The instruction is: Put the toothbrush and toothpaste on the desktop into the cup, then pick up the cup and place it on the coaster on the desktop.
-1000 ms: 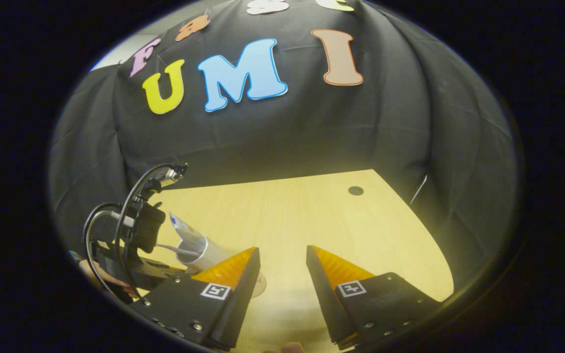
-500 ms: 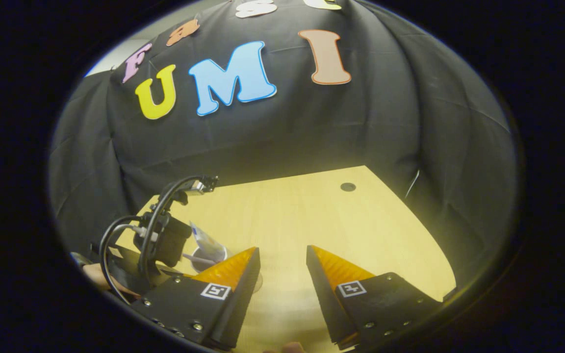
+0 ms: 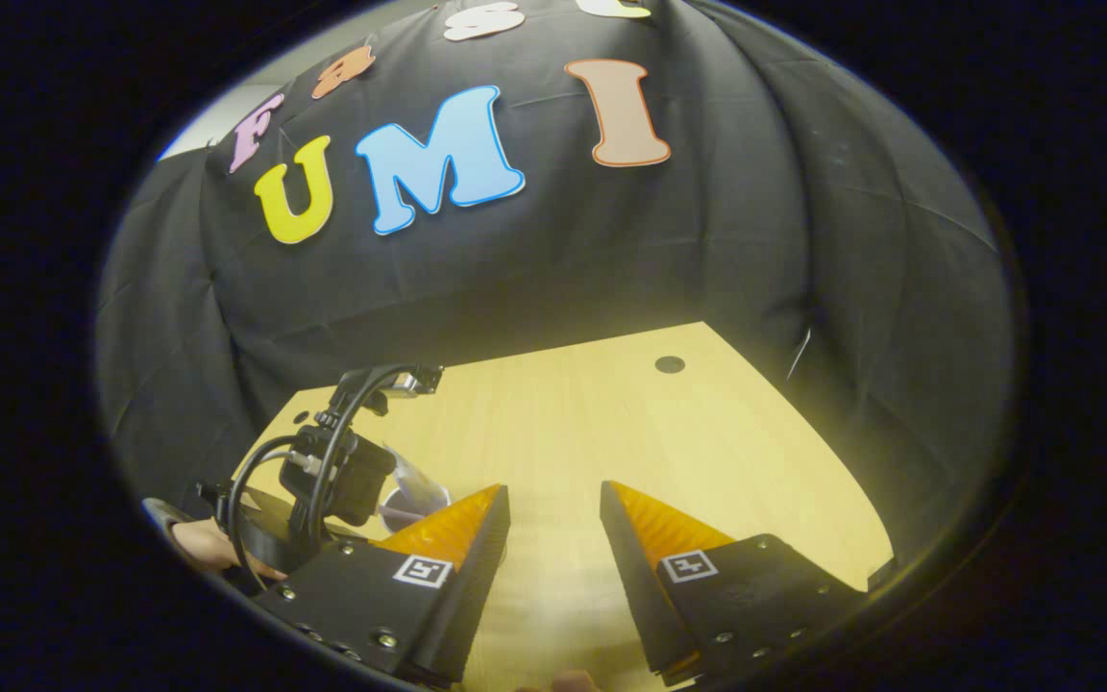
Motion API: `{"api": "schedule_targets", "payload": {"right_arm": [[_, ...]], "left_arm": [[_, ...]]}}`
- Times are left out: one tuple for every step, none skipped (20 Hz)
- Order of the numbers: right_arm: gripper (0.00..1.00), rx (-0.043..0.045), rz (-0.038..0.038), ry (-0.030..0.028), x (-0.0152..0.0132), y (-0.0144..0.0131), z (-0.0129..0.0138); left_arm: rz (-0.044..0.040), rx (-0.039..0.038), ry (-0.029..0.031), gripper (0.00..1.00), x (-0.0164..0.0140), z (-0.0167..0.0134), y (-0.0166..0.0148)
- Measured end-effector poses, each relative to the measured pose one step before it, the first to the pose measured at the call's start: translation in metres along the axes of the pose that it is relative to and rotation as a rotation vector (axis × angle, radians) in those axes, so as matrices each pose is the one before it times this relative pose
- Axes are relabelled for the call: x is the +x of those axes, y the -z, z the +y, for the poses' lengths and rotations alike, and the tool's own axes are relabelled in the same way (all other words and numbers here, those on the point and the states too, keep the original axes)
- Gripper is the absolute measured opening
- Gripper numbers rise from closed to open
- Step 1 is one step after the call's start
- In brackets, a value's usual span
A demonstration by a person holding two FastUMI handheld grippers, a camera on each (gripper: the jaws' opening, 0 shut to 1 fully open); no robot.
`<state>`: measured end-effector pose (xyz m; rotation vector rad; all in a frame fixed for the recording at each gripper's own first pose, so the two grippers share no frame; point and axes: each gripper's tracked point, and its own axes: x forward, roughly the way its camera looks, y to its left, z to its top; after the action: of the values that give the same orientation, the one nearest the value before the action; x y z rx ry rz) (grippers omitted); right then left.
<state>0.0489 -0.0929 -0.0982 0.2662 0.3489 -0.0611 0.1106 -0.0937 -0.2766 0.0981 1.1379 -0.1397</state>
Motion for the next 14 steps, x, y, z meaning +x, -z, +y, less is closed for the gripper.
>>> {"api": "schedule_targets", "payload": {"right_arm": [[0.65,0.00014,0.00197,-0.00337,0.00010,-0.00054,0.00053],[0.65,-0.00213,0.00190,-0.00276,-0.00004,0.00068,0.00068],[0.65,-0.00392,0.00250,-0.00103,-0.00043,-0.00035,0.00056],[0.65,-0.00423,0.00194,-0.00121,0.00054,-0.00016,0.00061],[0.65,-0.00253,0.00509,0.00247,0.00016,0.00025,0.00022],[0.65,-0.00155,0.00571,-0.00125,0.00023,0.00133,0.00007],[0.65,-0.00181,0.00307,-0.00350,-0.00016,0.00002,0.00110],[0.65,-0.00296,0.00061,-0.00302,-0.00132,-0.00036,0.00086],[0.65,-0.00477,-0.00319,-0.00371,-0.00050,-0.00196,0.00094],[0.65,-0.00742,-0.00250,-0.00261,-0.00093,-0.00002,0.00038],[0.64,-0.00837,-0.00377,-0.00711,-0.00193,-0.00156,0.00061],[0.65,-0.00748,-0.00802,-0.00719,-0.00182,-0.00167,0.00101],[0.65,-0.00705,-0.01145,-0.00643,-0.00136,-0.00316,0.00008],[0.65,-0.00788,-0.01283,-0.00874,-0.00324,-0.00193,0.00109]], "left_arm": [[0.00044,0.00176,-0.00414,0.33,0.00037,-0.00047,0.00076],[-0.00108,0.00524,0.00004,0.32,0.00196,-0.00091,0.00012],[-0.00288,-0.00267,0.00613,0.34,0.00026,-0.00032,0.00078],[-0.00431,-0.00551,0.00675,0.35,-0.00204,0.00140,-0.00162],[-0.00556,-0.00754,0.00606,0.40,0.00122,0.00028,-0.00198],[-0.00344,-0.00210,0.00477,0.35,-0.00239,0.00132,-0.00031],[-0.00650,-0.00666,0.00418,0.39,-0.00318,0.00139,-0.00109],[-0.00924,-0.00360,0.00756,0.44,-0.00352,-0.00195,0.00119],[-0.01185,-0.00562,0.00726,0.50,-0.00262,-0.00106,-0.00031],[-0.01665,-0.00598,0.01576,0.54,-0.00329,-0.00620,0.00022],[-0.01610,-0.00484,0.00494,0.66,-0.00319,-0.00501,-0.00047],[-0.02190,-0.00346,0.00341,0.69,-0.00603,-0.00198,-0.00104],[-0.02080,-0.00515,0.00336,0.75,-0.00675,-0.00167,-0.00065],[-0.01966,-0.00507,-0.00059,0.80,-0.00787,-0.00076,-0.00050]]}}
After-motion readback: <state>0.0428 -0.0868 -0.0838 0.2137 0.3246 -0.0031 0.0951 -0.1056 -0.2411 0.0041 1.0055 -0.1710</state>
